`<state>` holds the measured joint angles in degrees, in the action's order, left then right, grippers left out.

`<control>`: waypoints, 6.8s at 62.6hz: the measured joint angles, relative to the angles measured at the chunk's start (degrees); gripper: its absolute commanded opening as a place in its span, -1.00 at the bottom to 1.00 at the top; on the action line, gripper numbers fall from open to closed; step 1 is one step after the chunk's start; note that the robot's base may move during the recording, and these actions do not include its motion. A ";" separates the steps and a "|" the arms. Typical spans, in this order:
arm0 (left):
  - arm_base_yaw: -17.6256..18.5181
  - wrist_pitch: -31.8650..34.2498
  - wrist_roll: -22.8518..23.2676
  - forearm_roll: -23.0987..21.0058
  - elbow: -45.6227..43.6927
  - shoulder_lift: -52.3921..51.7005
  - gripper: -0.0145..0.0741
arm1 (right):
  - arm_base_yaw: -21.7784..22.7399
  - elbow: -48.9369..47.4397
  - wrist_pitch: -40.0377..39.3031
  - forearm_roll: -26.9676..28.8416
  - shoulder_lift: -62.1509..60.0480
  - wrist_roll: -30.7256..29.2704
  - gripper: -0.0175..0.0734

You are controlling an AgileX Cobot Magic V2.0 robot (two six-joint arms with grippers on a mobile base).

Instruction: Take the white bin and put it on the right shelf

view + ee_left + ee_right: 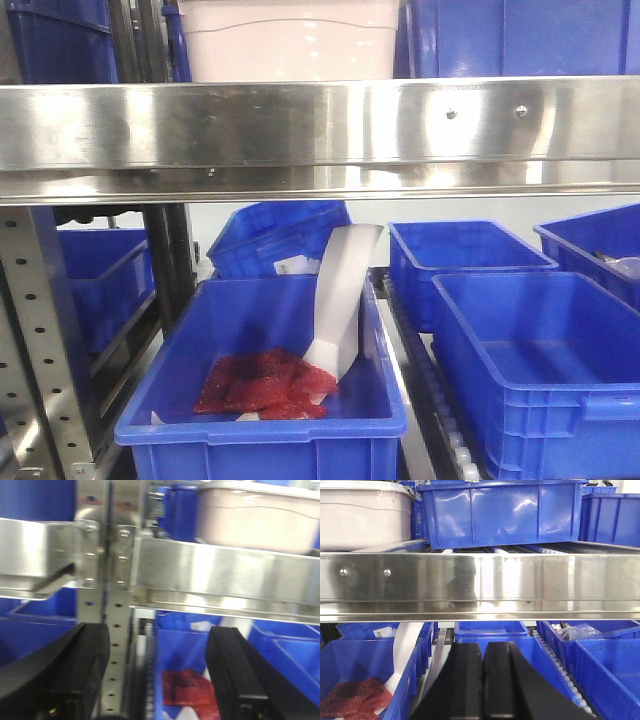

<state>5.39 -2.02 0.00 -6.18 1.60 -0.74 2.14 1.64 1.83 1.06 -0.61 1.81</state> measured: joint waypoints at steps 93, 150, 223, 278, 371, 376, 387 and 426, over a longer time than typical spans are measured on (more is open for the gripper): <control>-4.74 0.00 0.00 0.00 0.00 0.00 -0.94 | 0.00 0.00 -0.12 0.00 0.00 0.00 -0.50; -4.74 0.00 0.00 0.00 0.00 0.00 -0.94 | 0.00 0.00 -0.24 0.00 0.00 -0.10 -0.50; -4.74 0.00 0.00 -0.09 0.00 0.00 -0.94 | 0.00 0.00 -0.24 0.00 0.00 -0.10 -0.50; -4.74 0.00 0.00 -0.09 0.00 0.00 -0.94 | 0.00 0.00 -0.24 0.00 0.00 -0.10 -0.50; -4.74 -0.08 0.00 -0.22 0.00 0.00 -0.94 | 0.00 0.00 -0.24 0.00 0.00 -0.10 -0.50; -4.74 -0.08 0.00 -0.22 0.00 0.00 -0.94 | 0.00 0.00 -0.24 0.00 0.00 -0.10 -0.50; -4.74 -0.08 0.00 -0.22 0.00 0.00 -0.94 | 0.00 0.00 -0.24 0.00 0.00 -0.10 -0.50; -4.74 -0.08 0.00 -0.22 0.00 0.00 -0.94 | 0.00 0.00 -0.24 0.00 0.00 -0.10 -0.50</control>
<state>0.65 -2.10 0.00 -6.40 1.60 -0.74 2.14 1.64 1.58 1.06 -0.61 1.71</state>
